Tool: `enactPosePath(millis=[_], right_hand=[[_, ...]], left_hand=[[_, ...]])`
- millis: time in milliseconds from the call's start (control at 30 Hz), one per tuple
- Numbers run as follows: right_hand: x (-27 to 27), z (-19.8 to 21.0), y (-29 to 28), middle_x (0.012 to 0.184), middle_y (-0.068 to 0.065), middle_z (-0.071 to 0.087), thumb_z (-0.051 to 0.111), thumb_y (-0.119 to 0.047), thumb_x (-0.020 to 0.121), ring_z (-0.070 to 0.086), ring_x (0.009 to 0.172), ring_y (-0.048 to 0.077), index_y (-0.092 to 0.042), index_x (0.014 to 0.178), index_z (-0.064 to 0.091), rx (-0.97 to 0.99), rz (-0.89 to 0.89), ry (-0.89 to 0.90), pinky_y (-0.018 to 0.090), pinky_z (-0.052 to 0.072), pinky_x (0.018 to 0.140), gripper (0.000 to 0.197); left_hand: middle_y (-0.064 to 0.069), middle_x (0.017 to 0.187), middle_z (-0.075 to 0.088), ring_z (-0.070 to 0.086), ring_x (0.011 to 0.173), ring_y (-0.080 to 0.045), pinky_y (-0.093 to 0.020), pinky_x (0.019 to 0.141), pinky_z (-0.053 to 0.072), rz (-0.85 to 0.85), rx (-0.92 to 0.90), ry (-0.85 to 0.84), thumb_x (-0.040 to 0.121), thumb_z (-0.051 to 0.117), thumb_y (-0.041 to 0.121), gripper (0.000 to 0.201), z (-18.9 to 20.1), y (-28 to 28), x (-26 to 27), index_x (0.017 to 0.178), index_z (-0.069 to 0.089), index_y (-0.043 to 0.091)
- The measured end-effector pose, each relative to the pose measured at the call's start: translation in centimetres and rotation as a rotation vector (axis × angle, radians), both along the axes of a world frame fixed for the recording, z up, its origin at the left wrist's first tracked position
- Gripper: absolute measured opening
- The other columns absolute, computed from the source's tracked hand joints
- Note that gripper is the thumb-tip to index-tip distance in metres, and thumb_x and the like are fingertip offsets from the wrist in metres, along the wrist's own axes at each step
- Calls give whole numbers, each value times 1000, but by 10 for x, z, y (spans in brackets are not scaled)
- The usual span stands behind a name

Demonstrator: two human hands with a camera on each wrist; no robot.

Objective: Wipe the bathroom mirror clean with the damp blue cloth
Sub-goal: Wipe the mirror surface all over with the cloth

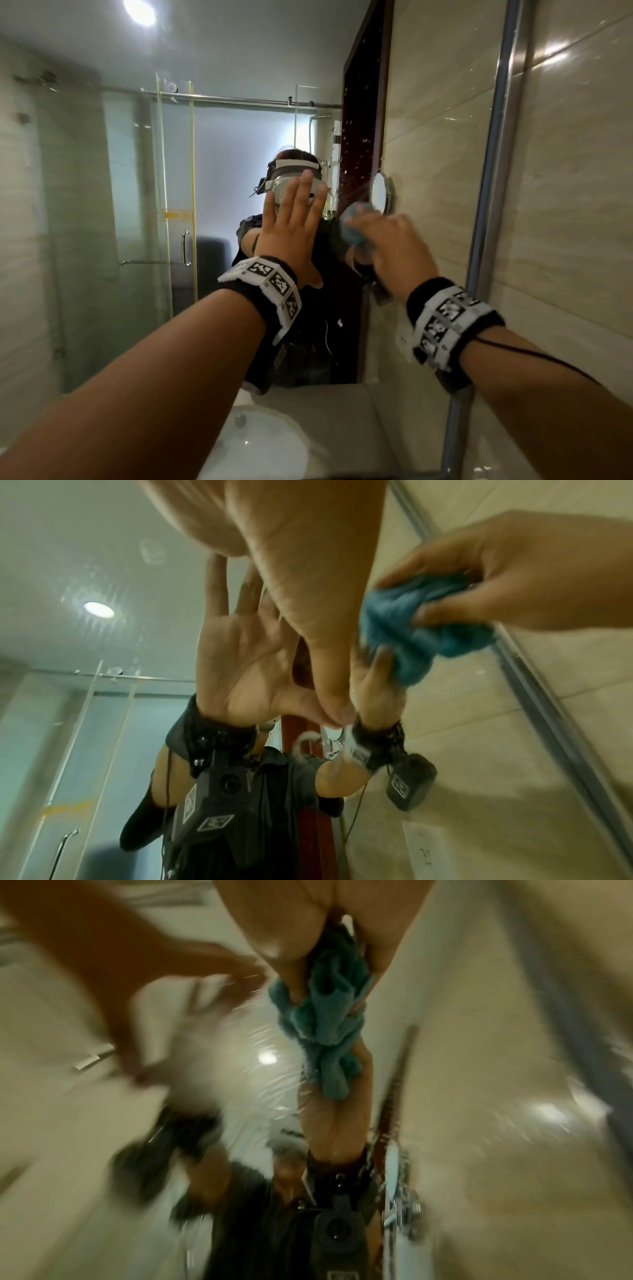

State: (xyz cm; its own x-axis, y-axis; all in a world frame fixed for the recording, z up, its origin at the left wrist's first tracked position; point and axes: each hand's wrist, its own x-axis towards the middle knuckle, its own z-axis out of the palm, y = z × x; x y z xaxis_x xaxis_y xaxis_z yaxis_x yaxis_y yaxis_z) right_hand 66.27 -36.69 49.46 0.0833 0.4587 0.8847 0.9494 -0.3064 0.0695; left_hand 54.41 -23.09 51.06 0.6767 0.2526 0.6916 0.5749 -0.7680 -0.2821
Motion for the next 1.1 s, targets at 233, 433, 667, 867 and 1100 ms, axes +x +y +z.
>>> enactPosePath(millis=[233,433,667,867,1100], right_hand=[[1,-7,6,127,13,56,55,11,78,54,112,34,-7,125,56,149,-18,65,38,33,101,50],[20,14,-20,134,8,51,51,6,86,48,118,17,-11,129,53,347,89,271,25,33,103,46],[18,-25,-1,145,4,40,58,7,80,40,129,30,-21,134,47,-41,-66,-51,38,24,111,61],[49,9,-24,141,7,44,47,-6,91,45,124,29,-16,130,53,349,-27,221,37,33,108,41],[28,-20,-19,146,-1,38,60,4,80,40,130,26,-25,136,42,-44,-82,-95,45,37,106,66]], left_hand=[[-15,147,-37,-27,139,-34,-54,114,-8,32,-9,9,52,72,74,154,-2,2,7,126,-48,13],[-15,144,-41,-29,138,-34,-54,112,-11,39,-28,13,50,71,76,155,-2,2,8,128,-47,13],[-15,141,-44,-31,137,-34,-53,110,-14,39,-39,15,51,69,77,154,-2,0,7,125,-50,12],[-15,140,-46,-35,135,-32,-53,109,-16,18,-70,19,51,69,77,155,-1,0,7,119,-55,14],[-15,140,-46,-34,136,-33,-53,110,-14,28,-76,25,51,68,78,155,-1,-3,5,122,-53,13]])
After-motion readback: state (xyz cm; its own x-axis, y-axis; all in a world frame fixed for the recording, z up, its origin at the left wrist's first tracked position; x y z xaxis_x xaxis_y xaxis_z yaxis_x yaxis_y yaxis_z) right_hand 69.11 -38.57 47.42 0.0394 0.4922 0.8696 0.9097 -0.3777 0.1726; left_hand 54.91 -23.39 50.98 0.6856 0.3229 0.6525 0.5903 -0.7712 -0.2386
